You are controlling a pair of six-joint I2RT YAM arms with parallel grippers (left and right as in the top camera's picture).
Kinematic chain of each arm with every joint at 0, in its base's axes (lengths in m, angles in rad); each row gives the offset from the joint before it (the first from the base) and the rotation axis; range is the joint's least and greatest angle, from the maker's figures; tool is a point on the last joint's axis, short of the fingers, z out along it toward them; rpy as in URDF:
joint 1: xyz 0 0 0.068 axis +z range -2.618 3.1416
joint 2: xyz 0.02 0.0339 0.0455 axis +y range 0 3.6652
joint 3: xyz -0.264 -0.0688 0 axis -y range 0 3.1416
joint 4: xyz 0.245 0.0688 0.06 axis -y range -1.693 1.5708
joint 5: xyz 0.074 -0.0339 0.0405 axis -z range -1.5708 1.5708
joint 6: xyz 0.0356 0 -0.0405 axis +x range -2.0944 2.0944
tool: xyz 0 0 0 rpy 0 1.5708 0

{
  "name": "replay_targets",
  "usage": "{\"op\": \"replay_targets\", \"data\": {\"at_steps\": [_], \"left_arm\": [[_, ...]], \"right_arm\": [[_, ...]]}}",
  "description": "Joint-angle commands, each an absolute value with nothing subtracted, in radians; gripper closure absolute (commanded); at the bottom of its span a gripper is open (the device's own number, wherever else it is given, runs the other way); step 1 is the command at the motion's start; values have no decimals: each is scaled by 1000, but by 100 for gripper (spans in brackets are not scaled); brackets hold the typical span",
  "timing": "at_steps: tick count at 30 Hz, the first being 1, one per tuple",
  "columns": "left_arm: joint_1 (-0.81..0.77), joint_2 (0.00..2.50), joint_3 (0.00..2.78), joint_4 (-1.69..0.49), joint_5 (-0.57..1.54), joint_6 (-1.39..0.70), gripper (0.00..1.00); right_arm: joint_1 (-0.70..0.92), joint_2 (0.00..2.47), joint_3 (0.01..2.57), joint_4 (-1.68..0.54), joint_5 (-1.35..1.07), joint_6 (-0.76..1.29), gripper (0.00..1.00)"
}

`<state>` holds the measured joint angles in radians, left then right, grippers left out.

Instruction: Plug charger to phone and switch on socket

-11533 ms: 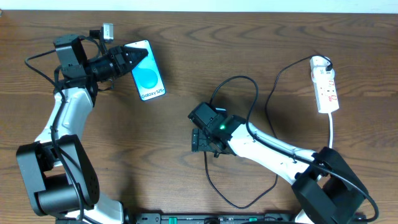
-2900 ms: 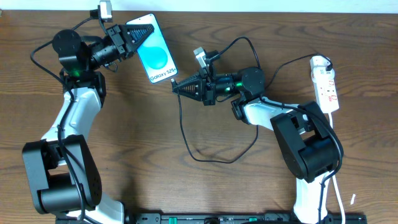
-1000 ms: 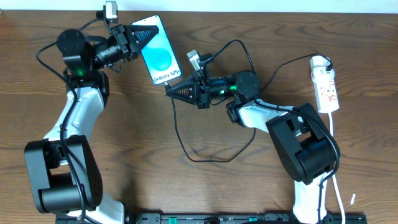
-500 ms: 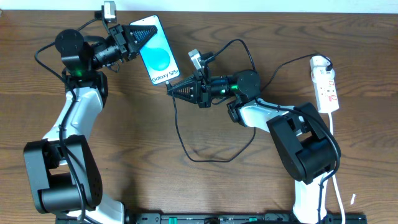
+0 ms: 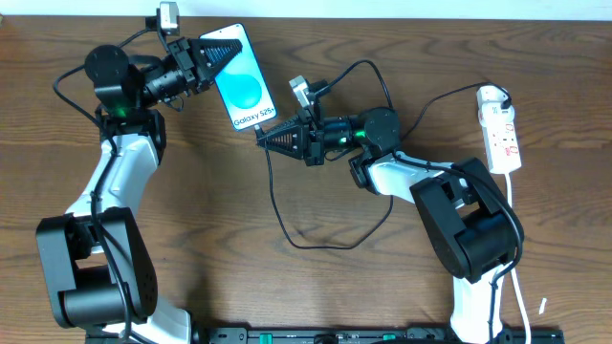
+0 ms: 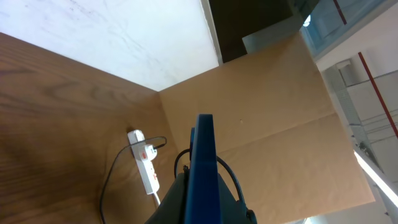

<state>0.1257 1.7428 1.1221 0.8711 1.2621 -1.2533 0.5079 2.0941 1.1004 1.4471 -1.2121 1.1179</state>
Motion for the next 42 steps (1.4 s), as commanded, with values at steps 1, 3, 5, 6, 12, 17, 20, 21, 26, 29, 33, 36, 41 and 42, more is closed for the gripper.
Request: {"op": "replay_targets", "data": {"at_steps": [1, 3, 5, 6, 12, 17, 20, 21, 26, 29, 33, 36, 41, 42], "left_arm": [[128, 1719, 1128, 882, 1299, -1258, 93], [128, 1719, 1128, 882, 1302, -1259, 93], [128, 1719, 1128, 882, 1304, -1259, 92], [128, 1719, 1128, 882, 1306, -1259, 92], [128, 1719, 1128, 882, 1309, -1259, 93], [128, 1719, 1128, 882, 1309, -1258, 93], [128, 1719, 1128, 882, 1309, -1258, 93], [128, 1719, 1128, 882, 1309, -1258, 92], [128, 1719, 1128, 904, 1325, -1250, 93], [126, 1719, 1128, 951, 1346, -1251, 93], [126, 1719, 1128, 973, 1356, -1250, 93], [126, 1719, 1128, 973, 1370, -1230, 93], [113, 1719, 1128, 971, 1377, -1228, 93], [109, 1719, 1128, 972, 1377, -1227, 92]], "right_arm": [[497, 2102, 1111, 1447, -1188, 1121, 99], [497, 2102, 1111, 1447, -1188, 1121, 99], [497, 2102, 1111, 1446, -1188, 1121, 99], [497, 2102, 1111, 1446, -1188, 1121, 99], [496, 2106, 1111, 1407, -1188, 1102, 99], [496, 2106, 1111, 1399, -1188, 1098, 99], [496, 2106, 1111, 1399, -1188, 1098, 99], [496, 2106, 1111, 1399, -1188, 1098, 99], [496, 2106, 1111, 1401, -1184, 1108, 99], [497, 2106, 1111, 1414, -1180, 1124, 99], [497, 2106, 1111, 1426, -1176, 1148, 99], [497, 2106, 1111, 1426, -1171, 1155, 99], [497, 2106, 1111, 1434, -1155, 1174, 99], [497, 2106, 1111, 1438, -1152, 1175, 99]]}}
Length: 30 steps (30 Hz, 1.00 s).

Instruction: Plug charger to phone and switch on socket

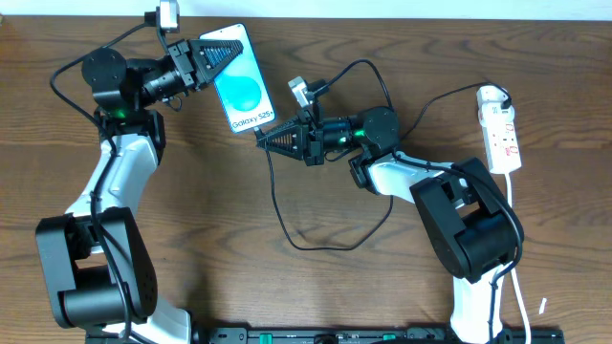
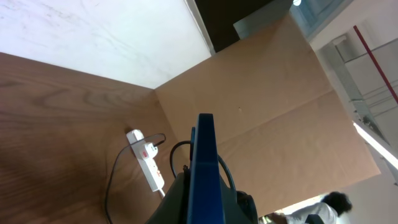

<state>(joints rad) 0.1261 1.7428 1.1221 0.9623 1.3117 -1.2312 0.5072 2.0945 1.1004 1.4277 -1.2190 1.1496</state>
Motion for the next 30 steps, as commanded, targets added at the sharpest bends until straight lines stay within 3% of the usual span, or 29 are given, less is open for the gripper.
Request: {"op": "replay_targets", "data": {"at_steps": [1, 30], "left_arm": [[103, 1719, 1128, 972, 1377, -1225, 93], [94, 1719, 1128, 972, 1408, -1156, 92]], "right_arm": [[497, 2106, 1111, 1446, -1150, 1182, 99], [496, 2106, 1111, 1486, -1100, 1219, 99]]}}
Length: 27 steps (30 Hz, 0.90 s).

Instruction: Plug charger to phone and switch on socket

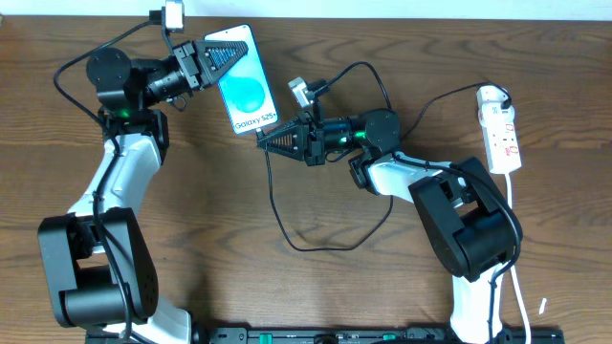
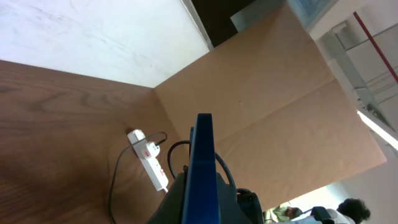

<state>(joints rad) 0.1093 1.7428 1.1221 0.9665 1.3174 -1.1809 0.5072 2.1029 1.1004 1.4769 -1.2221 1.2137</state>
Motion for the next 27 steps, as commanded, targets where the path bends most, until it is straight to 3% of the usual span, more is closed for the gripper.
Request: {"op": "replay_targets", "data": {"at_steps": [1, 27], "left_arm": [[94, 1719, 1128, 972, 1411, -1156, 93], [94, 1719, 1128, 971, 1448, -1161, 93]], "right_arm": [[495, 2106, 1111, 1486, -1100, 1219, 99], [488, 2106, 1111, 1485, -1052, 1218, 99]]}}
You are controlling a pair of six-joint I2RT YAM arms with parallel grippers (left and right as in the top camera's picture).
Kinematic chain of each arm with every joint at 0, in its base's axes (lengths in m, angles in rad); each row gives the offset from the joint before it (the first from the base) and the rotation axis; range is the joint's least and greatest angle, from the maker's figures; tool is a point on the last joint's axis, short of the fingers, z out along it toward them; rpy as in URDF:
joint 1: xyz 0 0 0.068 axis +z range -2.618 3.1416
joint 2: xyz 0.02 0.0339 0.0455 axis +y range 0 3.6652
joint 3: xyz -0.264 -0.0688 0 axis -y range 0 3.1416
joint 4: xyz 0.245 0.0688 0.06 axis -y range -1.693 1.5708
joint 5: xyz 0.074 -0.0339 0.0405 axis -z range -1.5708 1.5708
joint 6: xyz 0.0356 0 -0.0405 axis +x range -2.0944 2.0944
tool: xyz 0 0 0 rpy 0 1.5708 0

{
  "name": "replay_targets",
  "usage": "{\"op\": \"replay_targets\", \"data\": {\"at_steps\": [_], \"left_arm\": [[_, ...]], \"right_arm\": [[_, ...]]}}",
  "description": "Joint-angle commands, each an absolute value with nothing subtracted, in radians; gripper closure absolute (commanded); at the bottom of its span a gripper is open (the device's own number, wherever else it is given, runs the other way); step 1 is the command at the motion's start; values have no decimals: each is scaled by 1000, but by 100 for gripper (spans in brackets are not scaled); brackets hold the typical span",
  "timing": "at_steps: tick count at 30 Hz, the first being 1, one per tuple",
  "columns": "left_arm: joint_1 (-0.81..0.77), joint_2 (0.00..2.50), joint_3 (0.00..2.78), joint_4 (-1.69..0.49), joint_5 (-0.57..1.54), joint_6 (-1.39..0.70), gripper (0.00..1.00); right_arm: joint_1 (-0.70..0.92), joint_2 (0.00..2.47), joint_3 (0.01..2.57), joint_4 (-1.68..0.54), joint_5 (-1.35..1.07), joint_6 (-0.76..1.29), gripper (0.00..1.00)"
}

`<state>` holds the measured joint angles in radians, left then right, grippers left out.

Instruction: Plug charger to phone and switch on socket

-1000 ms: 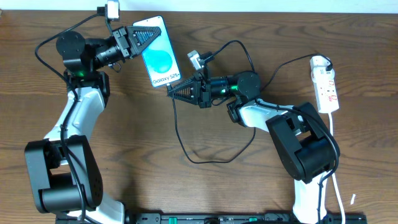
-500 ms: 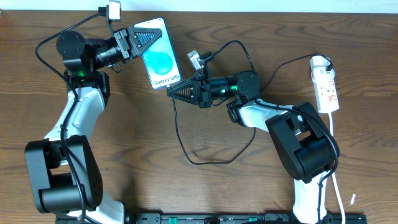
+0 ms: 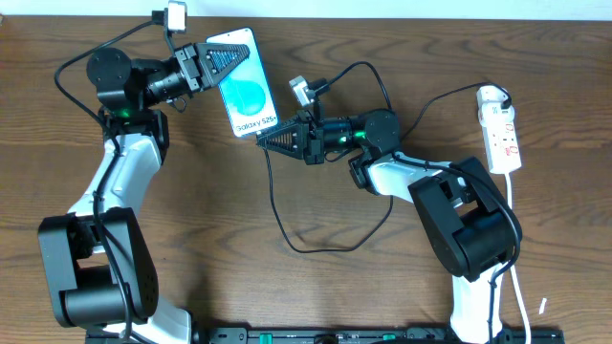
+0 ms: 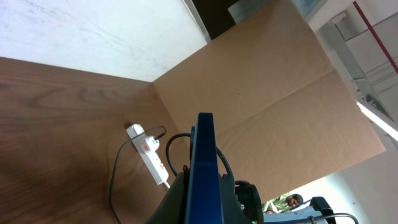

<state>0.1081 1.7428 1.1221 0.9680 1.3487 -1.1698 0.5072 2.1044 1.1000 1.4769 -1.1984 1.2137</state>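
My left gripper is shut on the phone, held off the table with its lit blue screen up, the bottom end toward the right arm. In the left wrist view the phone stands edge-on between the fingers. My right gripper is shut on the charger plug, its tip at the phone's lower edge; whether the plug sits in the port I cannot tell. The black cable loops over the table and runs to the white socket strip at the right, also seen as the socket strip.
A brown cardboard wall stands behind the table in the left wrist view. The socket strip's white lead runs down the right edge. The wooden table lies under both arms.
The phone and left gripper have tilted slightly; the right gripper with the plug stays at the phone's lower edge. Little else differs.
Through all the moments my left gripper has held the phone raised and my right gripper has held the plug at its bottom edge. The phone shifted slightly up and left, then back right, with small changes of tilt.
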Motion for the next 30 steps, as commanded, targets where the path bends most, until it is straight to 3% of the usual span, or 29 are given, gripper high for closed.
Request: {"op": "replay_targets", "data": {"at_steps": [1, 30], "left_arm": [[94, 1719, 1128, 971, 1448, -1161, 93], [94, 1719, 1128, 971, 1448, -1134, 92]], "right_arm": [[488, 2106, 1111, 1485, -1052, 1218, 99], [488, 2106, 1111, 1475, -1026, 1279, 99]]}}
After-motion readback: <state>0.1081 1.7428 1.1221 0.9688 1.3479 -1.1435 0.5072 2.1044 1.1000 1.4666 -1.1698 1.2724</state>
